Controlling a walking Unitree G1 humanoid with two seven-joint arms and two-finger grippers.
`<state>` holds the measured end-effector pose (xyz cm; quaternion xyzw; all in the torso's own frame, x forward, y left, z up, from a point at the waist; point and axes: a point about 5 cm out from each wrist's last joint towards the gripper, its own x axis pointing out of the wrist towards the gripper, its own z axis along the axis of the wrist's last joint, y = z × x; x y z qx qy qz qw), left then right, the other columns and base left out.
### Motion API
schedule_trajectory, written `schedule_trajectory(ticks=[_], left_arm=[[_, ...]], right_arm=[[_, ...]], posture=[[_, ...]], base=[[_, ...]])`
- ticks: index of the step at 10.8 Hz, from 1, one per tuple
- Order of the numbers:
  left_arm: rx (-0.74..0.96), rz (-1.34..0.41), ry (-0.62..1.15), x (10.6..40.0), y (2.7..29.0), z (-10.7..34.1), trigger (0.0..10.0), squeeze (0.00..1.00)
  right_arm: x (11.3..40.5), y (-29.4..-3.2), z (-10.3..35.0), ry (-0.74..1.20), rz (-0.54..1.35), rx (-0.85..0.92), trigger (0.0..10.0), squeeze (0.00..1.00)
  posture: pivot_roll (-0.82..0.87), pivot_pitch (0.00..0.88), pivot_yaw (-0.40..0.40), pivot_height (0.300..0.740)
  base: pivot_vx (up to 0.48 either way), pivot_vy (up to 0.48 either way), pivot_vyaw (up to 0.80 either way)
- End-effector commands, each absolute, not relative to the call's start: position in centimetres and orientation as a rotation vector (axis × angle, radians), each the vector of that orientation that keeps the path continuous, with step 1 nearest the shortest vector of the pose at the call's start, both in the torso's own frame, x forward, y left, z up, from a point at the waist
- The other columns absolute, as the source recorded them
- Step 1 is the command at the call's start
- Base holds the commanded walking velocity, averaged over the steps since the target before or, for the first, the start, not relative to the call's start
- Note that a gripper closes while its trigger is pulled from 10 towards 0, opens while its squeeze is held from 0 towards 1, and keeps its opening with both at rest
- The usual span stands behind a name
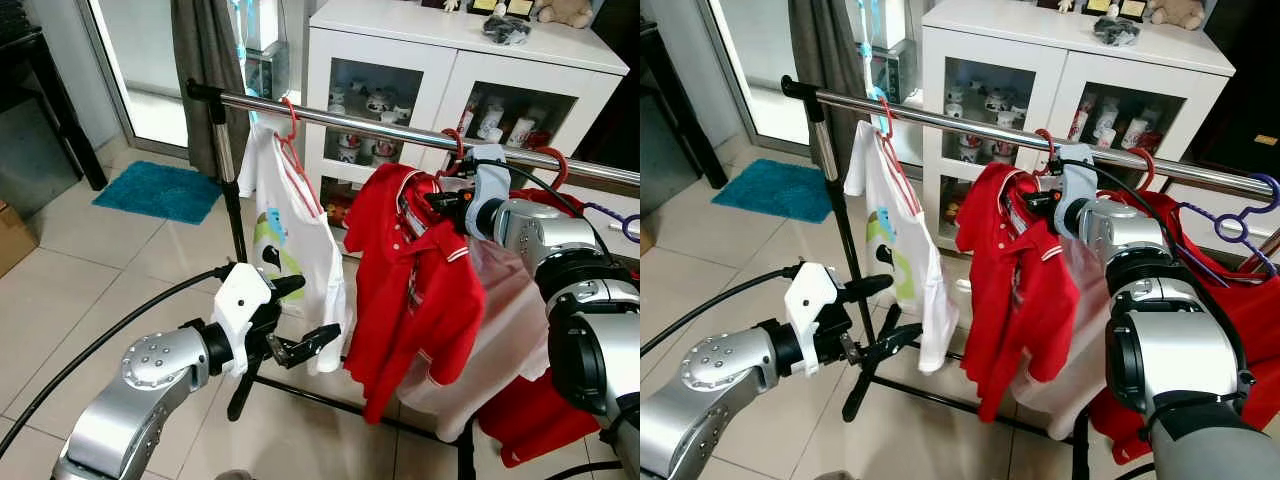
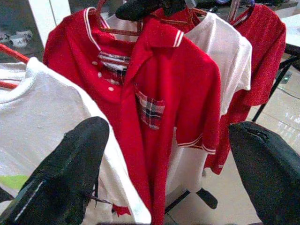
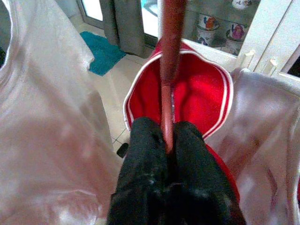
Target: Hang hanger
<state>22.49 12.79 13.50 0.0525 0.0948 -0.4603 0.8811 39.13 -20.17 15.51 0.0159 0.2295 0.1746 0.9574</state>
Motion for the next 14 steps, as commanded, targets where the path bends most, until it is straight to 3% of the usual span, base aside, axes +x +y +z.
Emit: schedule_trajectory(ticks=[1, 6, 8, 14], left_arm=[[0.111, -0.982, 0.184, 22.4, 12.4, 13.8, 10.0, 0.0], [0.11, -0.962, 0.202, 22.6, 12.2, 13.4, 10.0, 0.0], [0.152, -0.818, 0.208, 23.7, 12.7, 12.7, 10.0, 0.0], [0.119, -0.692, 0.191, 23.9, 13.5, 12.2, 10.0, 0.0]], right_arm=[[39.3, -20.3, 16.1, 0.448, 0.363, 0.036, 0.0, 0.0], [39.6, -19.9, 17.1, 0.346, 0.371, 0.044, 0.0, 0.0], [39.5, -19.7, 18.8, 0.214, 0.383, 0.038, 0.0, 0.0], [33.5, -18.2, 18.4, 0.095, 0.419, -0.001, 0.0, 0.0]], posture=[[0.01, 0.0, -0.047, 0.74], [-0.02, 0.0, -0.04, 0.74], [-0.02, 0.0, -0.042, 0.74], [-0.02, 0.0, -0.034, 0.74]], base=[[0.0, 0.0, 0.0], [0.0, 0.0, 0.0], [0.0, 0.0, 0.0], [0.0, 0.0, 0.0]])
